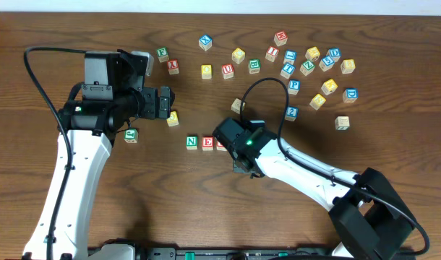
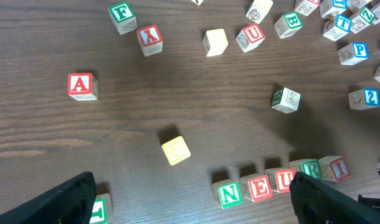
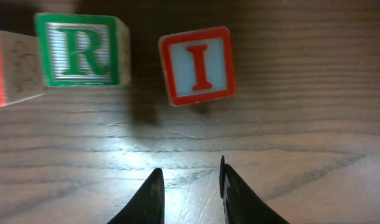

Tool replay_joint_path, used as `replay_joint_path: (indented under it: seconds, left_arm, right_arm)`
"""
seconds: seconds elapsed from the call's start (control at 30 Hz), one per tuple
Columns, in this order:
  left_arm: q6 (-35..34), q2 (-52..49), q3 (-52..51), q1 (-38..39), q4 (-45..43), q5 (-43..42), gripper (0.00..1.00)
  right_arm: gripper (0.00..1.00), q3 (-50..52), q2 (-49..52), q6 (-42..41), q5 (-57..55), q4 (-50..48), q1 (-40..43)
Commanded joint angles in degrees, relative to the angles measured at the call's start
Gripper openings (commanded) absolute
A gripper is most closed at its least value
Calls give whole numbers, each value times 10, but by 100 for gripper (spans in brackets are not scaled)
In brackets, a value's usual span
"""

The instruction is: Spell out NEURIPS

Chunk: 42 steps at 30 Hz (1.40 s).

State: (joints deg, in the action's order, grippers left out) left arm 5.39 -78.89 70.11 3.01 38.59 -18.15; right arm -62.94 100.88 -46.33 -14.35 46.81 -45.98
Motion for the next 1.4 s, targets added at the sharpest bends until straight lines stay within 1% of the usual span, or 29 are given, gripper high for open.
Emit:
replay_joint_path:
  seconds: [0.0, 0.13, 0.27, 1.37]
  left_arm:
    - [4, 5, 14, -2, 0, -7, 98]
    - [4, 5, 14, -2, 0, -7, 98]
    - [4, 5, 14, -2, 0, -7, 98]
    - [4, 5, 14, -2, 0, -7, 98]
  right_arm:
    - [24, 22, 5, -24, -23, -10, -1]
    - [24, 42, 5, -30, -22, -37, -1]
    - [23, 42, 5, -33, -24, -40, -1]
    - [23, 65, 5, -55, -47, -57, 10]
